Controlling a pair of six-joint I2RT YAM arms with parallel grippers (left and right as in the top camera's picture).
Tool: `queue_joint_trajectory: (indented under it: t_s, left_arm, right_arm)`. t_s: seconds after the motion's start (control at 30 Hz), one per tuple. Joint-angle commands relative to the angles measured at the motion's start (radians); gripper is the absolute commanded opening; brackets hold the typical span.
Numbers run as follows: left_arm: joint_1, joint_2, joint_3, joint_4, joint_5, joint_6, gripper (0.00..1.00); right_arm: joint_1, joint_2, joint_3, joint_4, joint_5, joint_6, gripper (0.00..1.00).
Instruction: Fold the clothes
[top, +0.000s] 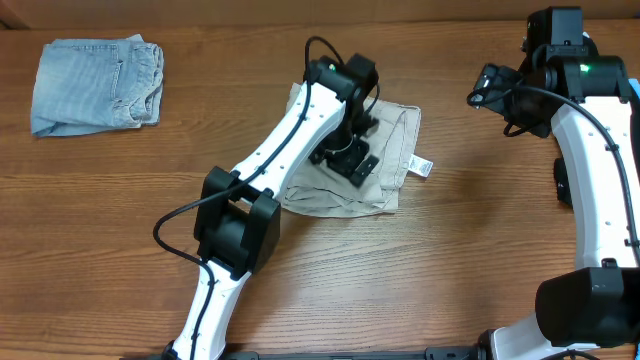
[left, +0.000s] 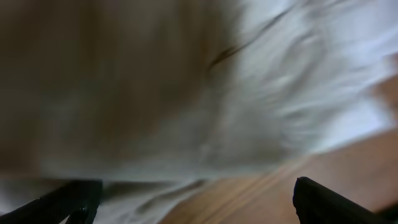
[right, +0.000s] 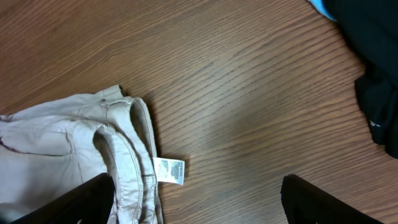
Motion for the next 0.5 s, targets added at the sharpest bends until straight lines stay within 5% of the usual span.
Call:
queue_joint_trajectory:
  t_s: [0.0,0.23,0.47]
  left_arm:
    - [0.020,0.003,-0.113,0.039,-0.177,0.010,1.00]
    - [0.084,0.003,-0.291,0.203,-0.367,0.037,1.00]
    - [0.159,0.003,-0.284,0.248,-0.568,0.101,1.00]
  right_arm:
    - [-0.002,-0.004,-0.005,0.001,-0.002,-0.019,0.90]
    - [-0.002,-0.002,-0.005,0.001,-0.002,-0.019,0.89]
    - [-0.002,-0.002,-0.006,0.000,-0.002,-0.019,0.89]
